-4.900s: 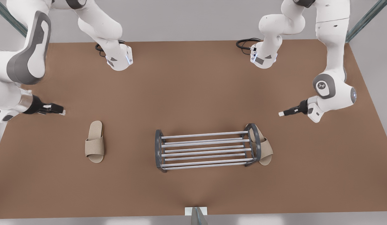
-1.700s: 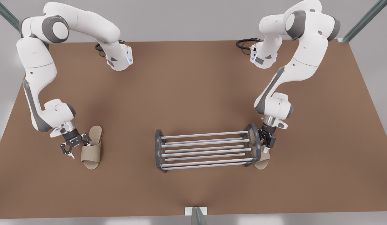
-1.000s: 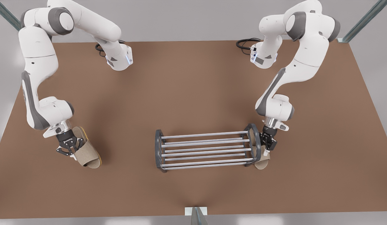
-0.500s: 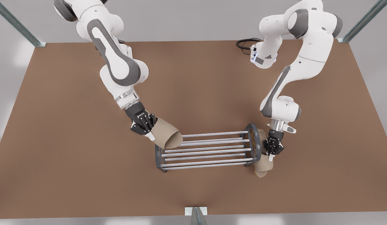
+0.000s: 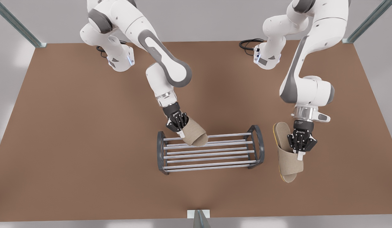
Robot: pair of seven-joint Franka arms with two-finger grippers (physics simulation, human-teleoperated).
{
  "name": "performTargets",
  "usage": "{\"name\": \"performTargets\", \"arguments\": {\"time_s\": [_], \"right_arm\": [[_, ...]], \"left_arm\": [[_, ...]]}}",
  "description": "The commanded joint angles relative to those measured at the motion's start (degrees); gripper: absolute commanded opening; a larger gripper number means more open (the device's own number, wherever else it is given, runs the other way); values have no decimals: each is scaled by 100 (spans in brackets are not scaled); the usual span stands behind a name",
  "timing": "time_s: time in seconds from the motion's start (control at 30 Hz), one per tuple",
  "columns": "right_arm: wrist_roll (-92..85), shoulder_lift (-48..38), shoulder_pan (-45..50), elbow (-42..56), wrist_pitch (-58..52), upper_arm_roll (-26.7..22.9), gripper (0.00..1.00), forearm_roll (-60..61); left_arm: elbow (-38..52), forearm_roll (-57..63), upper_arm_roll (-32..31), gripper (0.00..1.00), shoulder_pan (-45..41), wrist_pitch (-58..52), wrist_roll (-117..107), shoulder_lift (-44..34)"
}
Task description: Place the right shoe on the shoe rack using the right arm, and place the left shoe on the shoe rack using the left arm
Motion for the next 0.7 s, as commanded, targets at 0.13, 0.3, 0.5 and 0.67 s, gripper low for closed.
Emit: {"name": "performTargets", "arguments": {"time_s": [0.13, 0.3, 0.5, 0.67], "right_arm": [[1657, 507, 51, 464, 192, -344, 21, 63], [1648, 850, 68, 790, 184, -476, 21, 54], [1648, 1342, 130, 1299, 184, -652, 21, 54], [1648, 1474, 121, 1414, 184, -661, 21, 28]], "left_arm": [[372, -864, -365, 21, -154, 1281, -123, -9], [451, -697, -383, 21, -189, 1281, -123, 9], [530, -714, -383, 21, -189, 1395, -123, 27], [609, -705, -383, 21, -171, 1483, -132, 35]]}}
